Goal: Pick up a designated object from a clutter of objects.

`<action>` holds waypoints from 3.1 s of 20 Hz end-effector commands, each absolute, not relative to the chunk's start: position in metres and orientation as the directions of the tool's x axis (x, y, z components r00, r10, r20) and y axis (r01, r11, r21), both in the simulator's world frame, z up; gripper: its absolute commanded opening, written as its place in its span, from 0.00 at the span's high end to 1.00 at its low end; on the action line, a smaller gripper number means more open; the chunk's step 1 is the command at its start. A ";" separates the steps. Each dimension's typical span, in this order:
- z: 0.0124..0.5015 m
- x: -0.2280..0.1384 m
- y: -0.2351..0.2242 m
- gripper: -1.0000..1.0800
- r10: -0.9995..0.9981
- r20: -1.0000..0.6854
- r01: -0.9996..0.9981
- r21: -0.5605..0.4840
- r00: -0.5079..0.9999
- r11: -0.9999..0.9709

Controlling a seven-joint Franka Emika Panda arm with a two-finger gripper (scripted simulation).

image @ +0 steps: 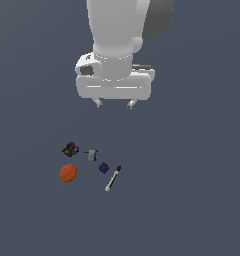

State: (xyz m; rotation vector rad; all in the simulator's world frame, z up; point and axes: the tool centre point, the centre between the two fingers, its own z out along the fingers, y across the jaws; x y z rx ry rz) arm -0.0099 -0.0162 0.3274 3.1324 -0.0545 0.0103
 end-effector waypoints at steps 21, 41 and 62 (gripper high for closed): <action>0.321 -0.014 -0.043 0.04 -0.091 -0.016 -0.090 0.028 0.996 -0.996; 0.236 0.012 -0.071 0.04 -0.546 -0.022 -0.547 -0.011 0.837 -0.837; 0.114 0.016 -0.123 0.04 -0.958 -0.023 -0.958 -0.005 0.287 -0.287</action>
